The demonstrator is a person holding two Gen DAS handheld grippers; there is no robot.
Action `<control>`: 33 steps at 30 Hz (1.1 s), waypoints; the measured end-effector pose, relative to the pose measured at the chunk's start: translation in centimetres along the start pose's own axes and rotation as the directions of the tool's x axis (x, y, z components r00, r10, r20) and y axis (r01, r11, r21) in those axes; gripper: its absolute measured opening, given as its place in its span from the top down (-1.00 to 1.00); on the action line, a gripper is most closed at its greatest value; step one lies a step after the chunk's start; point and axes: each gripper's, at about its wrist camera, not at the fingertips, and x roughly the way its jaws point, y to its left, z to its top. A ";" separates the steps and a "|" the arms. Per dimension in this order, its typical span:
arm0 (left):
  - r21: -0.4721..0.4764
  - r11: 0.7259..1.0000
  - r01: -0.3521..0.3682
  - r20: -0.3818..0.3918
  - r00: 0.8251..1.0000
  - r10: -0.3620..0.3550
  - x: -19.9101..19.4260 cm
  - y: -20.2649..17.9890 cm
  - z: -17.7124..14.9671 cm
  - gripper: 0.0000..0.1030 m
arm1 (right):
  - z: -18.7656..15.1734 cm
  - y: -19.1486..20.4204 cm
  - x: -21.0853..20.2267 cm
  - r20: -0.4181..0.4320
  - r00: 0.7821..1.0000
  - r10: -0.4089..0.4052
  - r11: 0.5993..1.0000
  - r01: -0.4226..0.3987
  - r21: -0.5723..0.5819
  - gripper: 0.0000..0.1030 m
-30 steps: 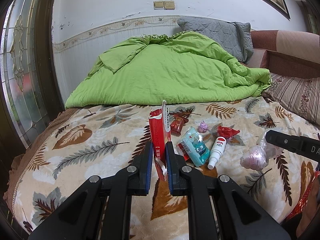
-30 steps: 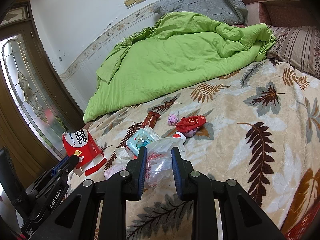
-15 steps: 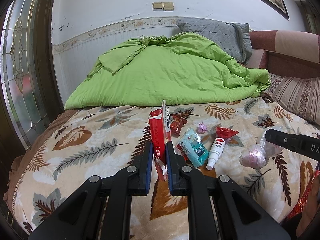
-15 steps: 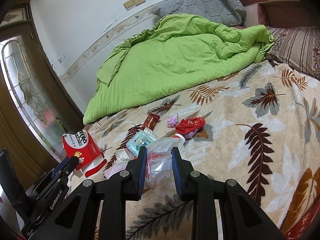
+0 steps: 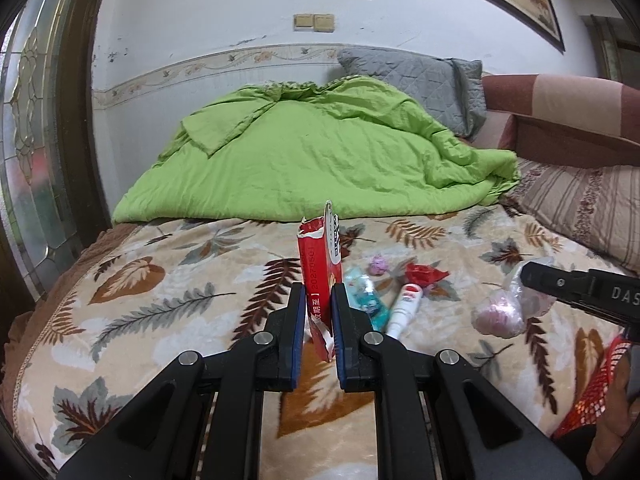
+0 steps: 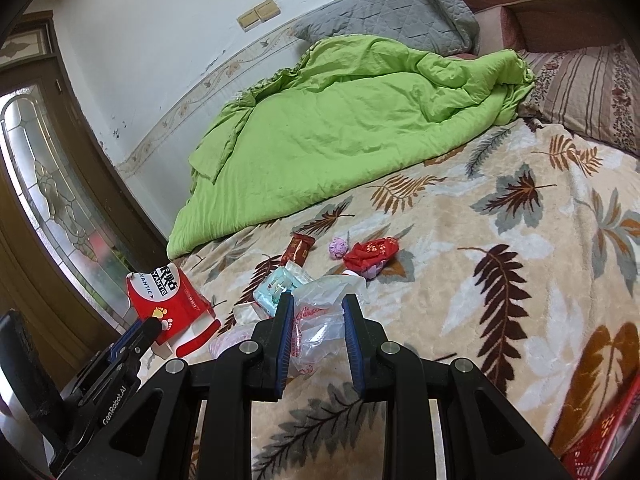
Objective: Collect trash
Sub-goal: 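Carry the bag and red box over the red wastebasket and open both tools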
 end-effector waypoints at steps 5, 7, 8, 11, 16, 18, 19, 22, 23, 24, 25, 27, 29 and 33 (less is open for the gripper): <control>-0.012 0.998 0.069 0.000 0.998 -0.069 -1.0 -0.8 0.3 0.77 | 0.1 -0.5 -1.4 0.007 1.000 -0.005 1.000 0.005 0.013 0.49; -0.012 0.995 0.098 -0.002 0.995 -0.098 -1.6 -1.6 0.4 0.77 | 0.2 -0.7 -2.3 0.014 1.000 -0.011 1.000 0.011 0.017 0.49; -0.009 0.993 0.114 -0.003 0.993 -0.114 -1.8 -1.9 0.4 0.77 | 0.2 -0.9 -2.8 0.017 1.000 -0.012 1.000 0.012 0.022 0.49; 0.008 0.987 0.158 -0.007 0.987 -0.158 -2.6 -3.4 0.2 0.77 | 0.3 -1.9 -4.3 0.027 0.999 -0.020 0.999 0.019 0.040 0.49; 0.035 0.970 0.241 -0.024 0.970 -0.240 -3.7 -5.9 0.2 0.77 | 0.5 -3.5 -7.1 0.051 0.998 -0.042 0.997 0.038 0.067 0.49; 0.048 0.963 0.266 -0.028 0.964 -0.265 -4.2 -7.2 0.2 0.77 | 0.5 -4.3 -8.5 0.066 0.996 -0.054 0.996 0.049 0.073 0.49; 0.056 0.957 0.284 -0.031 0.959 -0.282 -4.5 -7.7 0.2 0.77 | 0.5 -4.7 -9.5 0.077 0.995 -0.064 0.995 0.058 0.076 0.49; 0.077 0.940 0.332 -0.042 0.943 -0.329 -5.2 -9.5 0.1 0.77 | 0.6 -5.7 -11.6 0.101 0.990 -0.096 0.993 0.088 0.076 0.49; 0.085 0.935 0.344 -0.044 0.939 -0.341 -5.4 -10.1 0.1 0.77 | 0.6 -6.2 -12.5 0.110 0.988 -0.110 0.992 0.102 0.078 0.49; 0.095 0.929 0.358 -0.047 0.934 -0.355 -5.7 -10.8 0.0 0.77 | 0.6 -6.6 -13.3 0.117 0.986 -0.123 0.990 0.114 0.079 0.49; 0.105 0.921 0.376 -0.052 0.927 -0.373 -6.0 -11.5 0.0 0.77 | 0.5 -7.1 -14.1 0.123 0.983 -0.138 0.988 0.128 0.081 0.49; 0.113 0.904 0.412 -0.062 0.911 -0.407 -6.4 -12.6 -0.1 0.77 | 0.3 -8.5 -16.1 0.132 0.976 -0.176 0.982 0.165 0.093 0.49; 0.127 0.886 0.446 -0.075 0.895 -0.440 -6.8 -14.0 -0.1 0.77 | -0.2 -9.9 -17.9 0.134 0.968 -0.211 0.974 0.197 0.113 0.49; 0.142 0.848 0.511 -0.103 0.860 -0.500 -7.5 -16.7 -0.2 0.77 | -1.2 -12.2 -21.2 0.139 0.948 -0.286 0.953 0.266 0.144 0.49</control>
